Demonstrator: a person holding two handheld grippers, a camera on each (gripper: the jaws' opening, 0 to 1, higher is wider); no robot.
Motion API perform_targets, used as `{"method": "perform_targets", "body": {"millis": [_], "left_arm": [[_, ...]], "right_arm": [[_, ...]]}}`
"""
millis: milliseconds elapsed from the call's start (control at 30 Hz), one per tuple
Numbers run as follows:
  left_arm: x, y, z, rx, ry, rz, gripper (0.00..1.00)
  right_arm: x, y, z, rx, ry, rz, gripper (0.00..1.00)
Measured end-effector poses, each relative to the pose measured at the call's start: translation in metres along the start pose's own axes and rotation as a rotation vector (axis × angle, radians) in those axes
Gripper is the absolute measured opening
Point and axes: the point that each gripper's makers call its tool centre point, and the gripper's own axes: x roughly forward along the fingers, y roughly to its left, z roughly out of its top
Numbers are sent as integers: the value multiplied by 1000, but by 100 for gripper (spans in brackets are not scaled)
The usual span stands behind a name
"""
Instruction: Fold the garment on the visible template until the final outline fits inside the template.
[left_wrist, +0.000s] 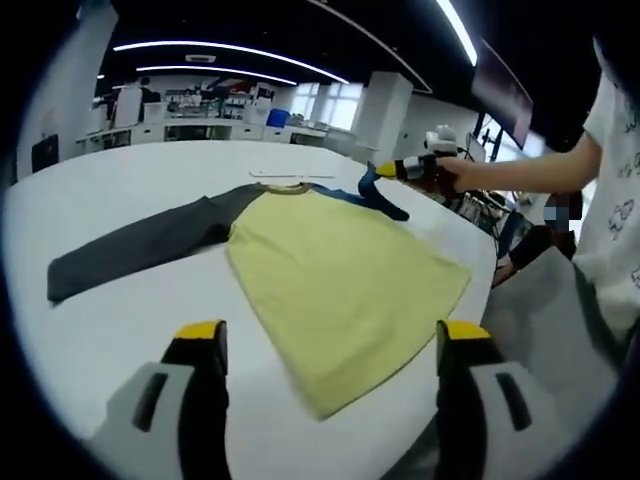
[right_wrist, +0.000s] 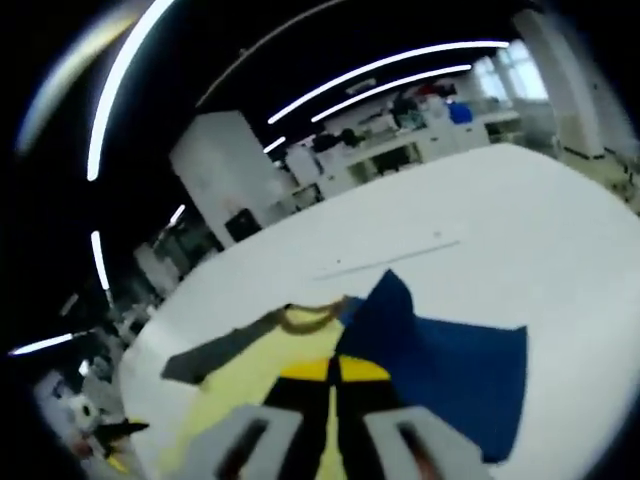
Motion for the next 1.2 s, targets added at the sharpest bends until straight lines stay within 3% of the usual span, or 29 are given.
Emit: {"method": "perform_targets", "body": {"millis": [33, 333, 800, 1200], "left_arm": [[0, 1, 0, 1, -1, 0, 84], [-1, 2, -4, -9, 2, -5, 84], [-1, -1, -7, -14, 7, -8, 83], [-5, -1, -17, -33, 23, 7, 82]], "right_arm": [[2, 14, -2, 23, -5, 21, 0], [29, 59, -6, 27, 5, 99, 0], [74, 152, -25, -35, 56, 265, 0], [99, 191, -46, -67, 112, 323, 0]]}}
